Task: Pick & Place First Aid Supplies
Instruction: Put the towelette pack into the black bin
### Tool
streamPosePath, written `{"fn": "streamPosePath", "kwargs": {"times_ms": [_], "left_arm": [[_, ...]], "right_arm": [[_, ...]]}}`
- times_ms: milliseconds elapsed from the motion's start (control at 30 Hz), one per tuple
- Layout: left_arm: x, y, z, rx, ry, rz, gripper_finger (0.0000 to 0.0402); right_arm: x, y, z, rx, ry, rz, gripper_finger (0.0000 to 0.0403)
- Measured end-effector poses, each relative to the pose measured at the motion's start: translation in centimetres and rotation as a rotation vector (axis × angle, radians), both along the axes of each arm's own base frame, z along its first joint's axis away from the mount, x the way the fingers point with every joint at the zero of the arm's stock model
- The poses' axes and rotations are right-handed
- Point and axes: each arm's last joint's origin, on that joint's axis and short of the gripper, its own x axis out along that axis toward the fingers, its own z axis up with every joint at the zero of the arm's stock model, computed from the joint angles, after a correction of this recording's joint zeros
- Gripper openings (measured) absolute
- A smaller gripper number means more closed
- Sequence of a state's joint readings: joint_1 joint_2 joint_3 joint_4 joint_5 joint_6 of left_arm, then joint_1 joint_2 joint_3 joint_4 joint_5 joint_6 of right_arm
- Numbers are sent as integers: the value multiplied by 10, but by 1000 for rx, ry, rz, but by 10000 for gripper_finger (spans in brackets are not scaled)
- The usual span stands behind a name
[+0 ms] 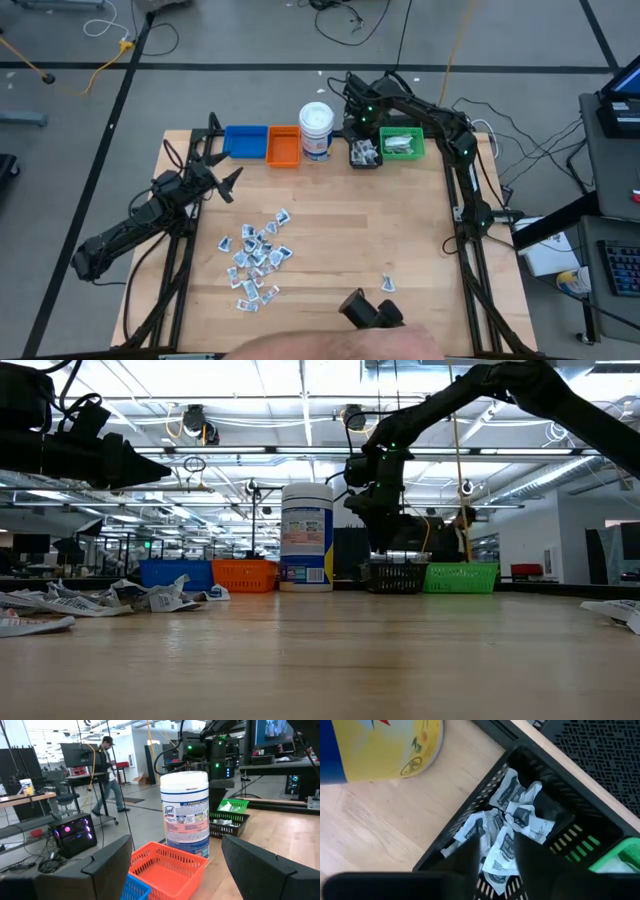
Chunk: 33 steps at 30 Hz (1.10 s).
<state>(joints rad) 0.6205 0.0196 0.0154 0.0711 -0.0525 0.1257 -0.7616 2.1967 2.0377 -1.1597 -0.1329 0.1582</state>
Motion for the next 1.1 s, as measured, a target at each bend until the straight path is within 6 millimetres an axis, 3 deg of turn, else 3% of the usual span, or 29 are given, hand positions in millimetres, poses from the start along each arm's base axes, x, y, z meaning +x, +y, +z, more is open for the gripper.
{"fn": "streamPosePath", "kwargs": {"times_ms": [200, 400, 700, 1100], "left_arm": [[0, 0, 0, 0, 0, 0, 310], [0, 0, 0, 0, -1, 0, 310], [0, 0, 0, 0, 0, 0, 310], [0, 0, 0, 0, -1, 0, 310]], "right_arm": [[-11, 20, 18, 1, 43, 219, 198], [-24, 59, 27, -60, 29, 453, 226], [-44, 149, 21, -185, -25, 905, 227], [-76, 273, 8, -212, -50, 1537, 222]]}}
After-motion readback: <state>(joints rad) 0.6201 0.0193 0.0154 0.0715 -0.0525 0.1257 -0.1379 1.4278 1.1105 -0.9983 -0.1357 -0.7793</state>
